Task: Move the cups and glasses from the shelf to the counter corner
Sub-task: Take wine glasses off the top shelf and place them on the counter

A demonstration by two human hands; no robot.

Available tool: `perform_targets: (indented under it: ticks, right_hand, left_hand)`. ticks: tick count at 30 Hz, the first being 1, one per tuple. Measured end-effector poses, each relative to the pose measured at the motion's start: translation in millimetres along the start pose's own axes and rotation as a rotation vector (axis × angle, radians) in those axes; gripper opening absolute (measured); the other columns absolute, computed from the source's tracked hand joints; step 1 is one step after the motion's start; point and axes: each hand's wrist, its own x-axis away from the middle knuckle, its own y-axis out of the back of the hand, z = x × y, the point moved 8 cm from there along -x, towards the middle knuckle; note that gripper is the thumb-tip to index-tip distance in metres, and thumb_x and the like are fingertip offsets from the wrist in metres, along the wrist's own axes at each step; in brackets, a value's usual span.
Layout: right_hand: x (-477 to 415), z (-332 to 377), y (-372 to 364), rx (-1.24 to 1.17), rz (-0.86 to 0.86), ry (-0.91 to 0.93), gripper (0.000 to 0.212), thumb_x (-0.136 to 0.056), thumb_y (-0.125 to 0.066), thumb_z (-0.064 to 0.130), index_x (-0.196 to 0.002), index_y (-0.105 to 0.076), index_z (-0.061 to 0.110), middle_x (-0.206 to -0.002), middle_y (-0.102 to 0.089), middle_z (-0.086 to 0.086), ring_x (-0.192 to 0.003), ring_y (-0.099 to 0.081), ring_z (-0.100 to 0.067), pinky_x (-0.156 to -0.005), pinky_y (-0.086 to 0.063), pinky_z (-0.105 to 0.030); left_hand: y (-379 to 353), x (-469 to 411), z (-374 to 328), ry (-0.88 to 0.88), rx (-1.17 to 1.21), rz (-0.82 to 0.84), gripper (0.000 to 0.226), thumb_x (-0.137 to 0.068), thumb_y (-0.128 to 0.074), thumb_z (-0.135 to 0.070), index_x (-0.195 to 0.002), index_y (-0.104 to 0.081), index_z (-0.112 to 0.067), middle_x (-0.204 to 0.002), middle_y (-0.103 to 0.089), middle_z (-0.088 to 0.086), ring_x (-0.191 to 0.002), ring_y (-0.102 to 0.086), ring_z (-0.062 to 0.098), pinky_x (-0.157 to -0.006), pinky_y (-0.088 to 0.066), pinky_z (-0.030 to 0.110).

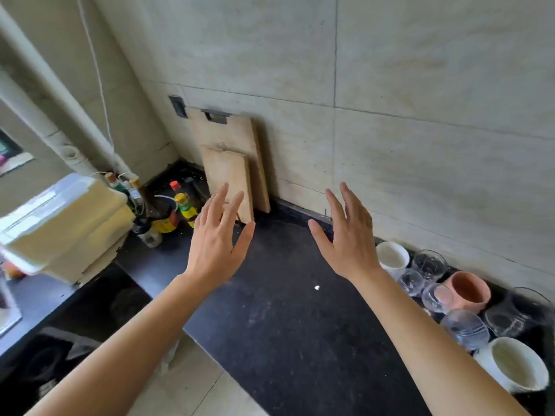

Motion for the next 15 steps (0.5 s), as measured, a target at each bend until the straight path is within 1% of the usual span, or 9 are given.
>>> perform_targets:
  ticks: [3, 7, 12, 15]
  right_hand:
    - [-10, 72, -26, -0.029, 0.045, 0.128, 0.067, -0.102, -0.042, 0.053, -0.156, -0.031, 0.015, -0.167, -0.02, -0.018, -0.152, -0.024, -0.036, -0.119, -0.027, -0.054]
    - [-5, 181, -67, -0.09, 0.111, 0.277, 0.067, -0.102, -0.048, 0.051, -0.156, -0.032, 0.016, -0.167, -0.022, -0.016, -0.152, -0.024, -0.034, -0.118, -0.026, -0.052]
    - [33, 346, -127, -0.164, 0.168, 0.468, 0.067, -0.1, -0.052, 0.047, -0.157, -0.035, 0.015, -0.166, -0.023, -0.018, -0.152, -0.025, -0.035, -0.118, -0.026, -0.052]
    - [70, 467, -164, -0.202, 0.187, 0.596, 0.068, -0.098, -0.053, 0.045, -0.157, -0.034, 0.016, -0.166, -0.024, -0.018, -0.151, -0.027, -0.037, -0.118, -0.029, -0.055]
  left_hand:
    - [52, 35, 53, 0.1, -0.078, -0.069, 0.061, -0.099, -0.045, -0.047, -0.152, -0.036, -0.018, -0.163, -0.024, 0.011, -0.148, -0.023, 0.032, -0.118, -0.024, 0.049]
    - [118, 98, 129, 0.264, -0.192, -0.111, 0.064, -0.098, -0.04, -0.052, -0.152, -0.036, -0.019, -0.164, -0.021, 0.012, -0.15, -0.019, 0.031, -0.116, -0.025, 0.052]
    - [212, 204, 234, 0.438, -0.282, -0.165, 0.067, -0.096, -0.038, -0.055, -0.153, -0.033, -0.02, -0.164, -0.017, 0.014, -0.151, -0.014, 0.033, -0.117, -0.023, 0.056]
    - [289, 283, 302, 0.526, -0.343, -0.218, 0.069, -0.095, -0.036, -0.057, -0.153, -0.033, -0.02, -0.165, -0.017, 0.015, -0.151, -0.014, 0.033, -0.116, -0.023, 0.055]
